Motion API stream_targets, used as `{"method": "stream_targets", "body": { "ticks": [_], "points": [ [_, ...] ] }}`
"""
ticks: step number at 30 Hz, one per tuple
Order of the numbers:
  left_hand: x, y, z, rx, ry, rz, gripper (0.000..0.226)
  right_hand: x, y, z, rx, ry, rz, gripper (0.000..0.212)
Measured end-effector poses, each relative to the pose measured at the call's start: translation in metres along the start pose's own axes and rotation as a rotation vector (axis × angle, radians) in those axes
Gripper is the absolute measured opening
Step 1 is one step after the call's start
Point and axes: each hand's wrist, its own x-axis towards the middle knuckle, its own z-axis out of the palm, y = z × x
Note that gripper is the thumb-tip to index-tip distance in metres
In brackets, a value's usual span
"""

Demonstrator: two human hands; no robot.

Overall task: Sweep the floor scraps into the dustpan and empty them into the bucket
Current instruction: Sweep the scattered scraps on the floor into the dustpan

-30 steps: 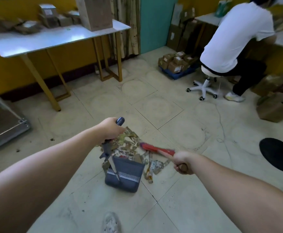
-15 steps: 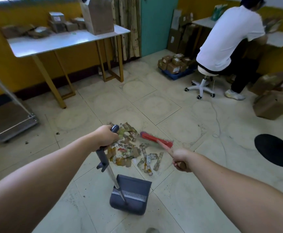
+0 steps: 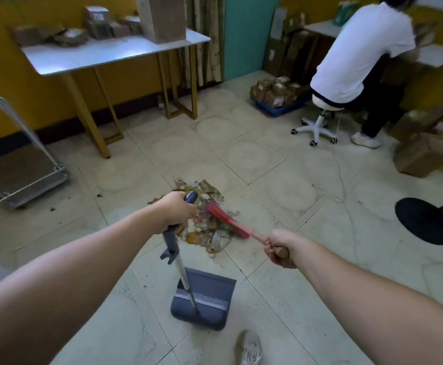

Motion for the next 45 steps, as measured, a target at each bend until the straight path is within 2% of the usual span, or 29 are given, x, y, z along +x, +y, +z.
{"method": "stream_targets", "body": {
  "ticks": [10,14,19,25,27,29,32,36,40,45],
  "points": [
    [-0.016,-0.006,0.000,0.048,0.016,-0.021,0.007,-0.015,0.015,-0.017,-0.317,0.038,-0.064,0.019],
    [-0.023,-0.008,0.000,0.026,0.061,-0.069,0.007,-0.010,0.015,-0.015,-0.345,0.006,-0.058,0.033],
    [-0.039,-0.010,0.013,-0.032,0.137,-0.144,0.007,0.004,0.019,-0.025,-0.475,-0.006,-0.129,0.033],
    [-0.064,-0.012,0.043,-0.072,0.235,-0.205,0.018,0.011,0.026,-0.060,-0.753,-0.002,-0.293,0.018],
    [-0.070,-0.014,0.053,-0.071,0.241,-0.218,0.018,0.009,0.035,-0.072,-0.836,0.005,-0.337,0.033],
    [-0.076,-0.015,0.061,-0.069,0.236,-0.221,0.017,0.006,0.044,-0.081,-0.869,-0.009,-0.357,0.038],
    [-0.086,-0.017,0.069,-0.048,0.218,-0.224,0.014,-0.002,0.060,-0.091,-0.905,-0.028,-0.337,0.030],
    [-0.106,-0.026,0.076,-0.033,0.194,-0.215,0.015,-0.026,0.095,-0.091,-0.938,-0.098,-0.291,0.030],
    [-0.130,-0.040,0.086,-0.059,0.167,-0.195,0.016,-0.033,0.134,-0.081,-0.981,-0.112,-0.206,0.020],
    [-0.148,-0.056,0.091,-0.086,0.177,-0.191,0.018,-0.023,0.147,-0.067,-0.988,-0.093,-0.227,0.032]
  ]
}}
